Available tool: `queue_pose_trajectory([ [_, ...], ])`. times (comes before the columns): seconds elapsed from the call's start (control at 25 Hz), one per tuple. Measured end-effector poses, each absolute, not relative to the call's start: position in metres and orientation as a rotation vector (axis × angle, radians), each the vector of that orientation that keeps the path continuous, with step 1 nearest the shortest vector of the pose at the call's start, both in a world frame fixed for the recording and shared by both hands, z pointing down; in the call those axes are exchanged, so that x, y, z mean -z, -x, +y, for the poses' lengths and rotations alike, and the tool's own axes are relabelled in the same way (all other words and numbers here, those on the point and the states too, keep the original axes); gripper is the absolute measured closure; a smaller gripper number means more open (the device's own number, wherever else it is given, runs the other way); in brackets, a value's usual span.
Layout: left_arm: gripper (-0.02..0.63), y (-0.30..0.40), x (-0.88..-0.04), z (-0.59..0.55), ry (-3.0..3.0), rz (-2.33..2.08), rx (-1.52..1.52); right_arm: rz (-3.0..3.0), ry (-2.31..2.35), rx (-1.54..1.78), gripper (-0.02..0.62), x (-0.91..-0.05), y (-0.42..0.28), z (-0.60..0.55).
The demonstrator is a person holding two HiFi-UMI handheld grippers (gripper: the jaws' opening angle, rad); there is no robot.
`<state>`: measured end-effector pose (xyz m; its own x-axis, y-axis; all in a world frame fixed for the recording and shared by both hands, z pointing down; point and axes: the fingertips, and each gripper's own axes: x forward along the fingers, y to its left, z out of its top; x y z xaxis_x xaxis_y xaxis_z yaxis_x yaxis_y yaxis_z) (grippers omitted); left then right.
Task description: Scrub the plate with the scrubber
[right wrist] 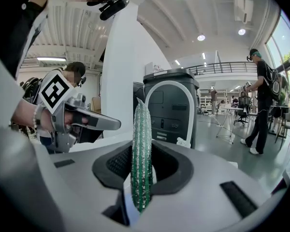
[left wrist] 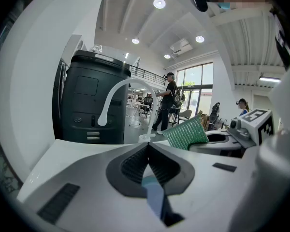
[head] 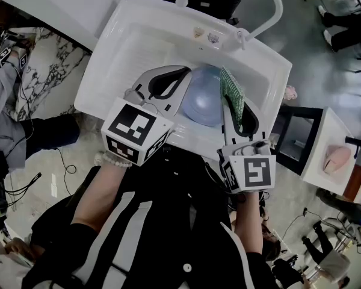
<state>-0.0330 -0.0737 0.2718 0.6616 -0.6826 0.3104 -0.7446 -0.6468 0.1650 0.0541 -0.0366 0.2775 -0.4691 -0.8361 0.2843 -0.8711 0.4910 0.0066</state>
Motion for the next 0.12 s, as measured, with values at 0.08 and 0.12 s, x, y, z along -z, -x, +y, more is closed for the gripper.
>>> queue_pose_trajectory([
  [0.08, 0.606, 0.0324, -0.2711, -0.0735, -2.603, -1.143, -0.318, -2.483, -1.456, -0.212, 0.502, -0.2781, -0.0547, -0.0362],
  [0.12, 0.606, 0.0321, -0.2708, -0.0734, -2.603, -1.142, -0.318, -2.479, -1.455, -0.217, 0.502, -0.2787, -0.0550, -0.0358],
])
